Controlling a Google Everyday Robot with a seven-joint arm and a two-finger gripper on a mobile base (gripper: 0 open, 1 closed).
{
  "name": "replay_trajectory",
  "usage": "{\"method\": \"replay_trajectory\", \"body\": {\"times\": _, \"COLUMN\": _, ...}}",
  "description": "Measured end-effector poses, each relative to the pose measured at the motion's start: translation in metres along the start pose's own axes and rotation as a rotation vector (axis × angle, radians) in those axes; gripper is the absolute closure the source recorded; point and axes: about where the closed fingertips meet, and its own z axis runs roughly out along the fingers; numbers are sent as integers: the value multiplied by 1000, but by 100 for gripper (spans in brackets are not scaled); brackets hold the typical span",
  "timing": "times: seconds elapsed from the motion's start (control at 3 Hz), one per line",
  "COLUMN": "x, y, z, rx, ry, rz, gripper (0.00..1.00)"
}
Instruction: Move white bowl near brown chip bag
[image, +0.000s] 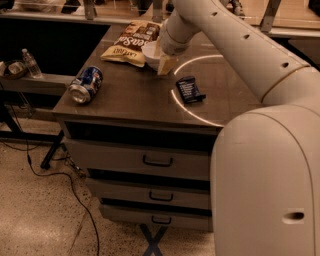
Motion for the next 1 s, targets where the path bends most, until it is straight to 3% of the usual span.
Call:
{"method": "replay_trajectory", "body": {"times": 0.33, "x": -5, "y": 1, "z": 6, "rx": -11, "ry": 5, "rz": -21, "gripper": 0}}
{"method": "replay_trajectory", "body": {"times": 0.67, "x": 8, "y": -4, "z": -3, "rx": 9, "ry": -5, "rz": 35, "gripper": 0}}
{"method": "replay_trajectory", "body": {"times": 1.0, "x": 35, "y": -21, "z": -38, "rx": 103, "ry": -66, "rz": 181, "gripper": 0}}
